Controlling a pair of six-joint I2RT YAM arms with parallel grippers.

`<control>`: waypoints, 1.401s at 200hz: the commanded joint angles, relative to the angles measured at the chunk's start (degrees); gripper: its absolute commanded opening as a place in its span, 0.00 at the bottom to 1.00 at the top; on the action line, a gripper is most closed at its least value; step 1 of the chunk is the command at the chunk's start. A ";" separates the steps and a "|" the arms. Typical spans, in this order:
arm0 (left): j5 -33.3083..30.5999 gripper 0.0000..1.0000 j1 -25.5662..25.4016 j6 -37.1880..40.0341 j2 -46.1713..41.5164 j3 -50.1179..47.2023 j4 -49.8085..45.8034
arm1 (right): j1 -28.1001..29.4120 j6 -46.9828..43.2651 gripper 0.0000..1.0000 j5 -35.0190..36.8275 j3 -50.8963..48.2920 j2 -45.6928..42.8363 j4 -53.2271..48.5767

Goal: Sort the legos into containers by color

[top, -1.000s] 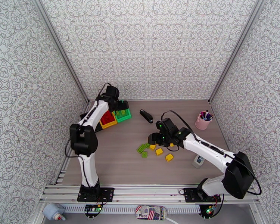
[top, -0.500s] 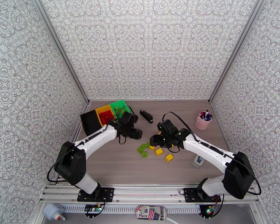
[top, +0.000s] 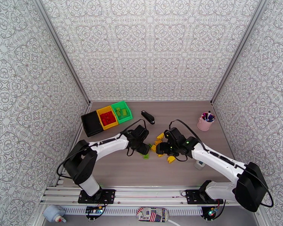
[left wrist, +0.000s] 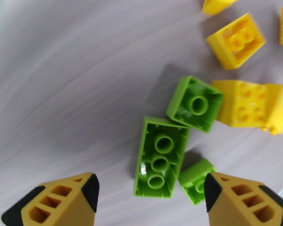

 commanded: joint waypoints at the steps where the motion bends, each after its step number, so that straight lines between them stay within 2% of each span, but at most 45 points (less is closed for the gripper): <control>1: -0.74 0.76 -0.35 2.09 2.01 2.75 0.99 | 0.16 1.03 0.73 1.02 -1.03 -0.88 0.14; 106: -3.26 0.54 -0.59 0.52 8.83 4.36 0.42 | 0.20 1.06 0.72 0.68 -0.01 0.40 0.50; 138: -4.43 0.41 -0.04 -0.50 6.43 2.49 0.68 | 0.22 0.81 0.72 -0.21 0.54 1.14 1.04; 163: -3.73 0.38 1.65 -1.63 2.17 0.80 1.06 | 0.29 1.34 0.72 -2.45 0.92 2.22 3.68; 188: -0.90 0.37 5.11 -2.76 -1.99 -0.35 1.58 | 1.62 2.48 0.71 -5.45 3.01 5.77 7.80; 215: 3.11 0.36 10.23 -3.91 -4.97 -0.29 2.26 | 4.56 2.72 0.69 -7.07 9.87 12.79 9.72; 258: 8.11 0.36 23.37 -5.10 -4.71 5.69 1.59 | 6.81 2.40 0.67 -11.53 22.54 23.53 11.37; 280: 10.30 0.36 29.58 -5.92 -1.77 12.37 1.24 | 6.64 1.98 0.67 -11.89 27.76 27.16 10.09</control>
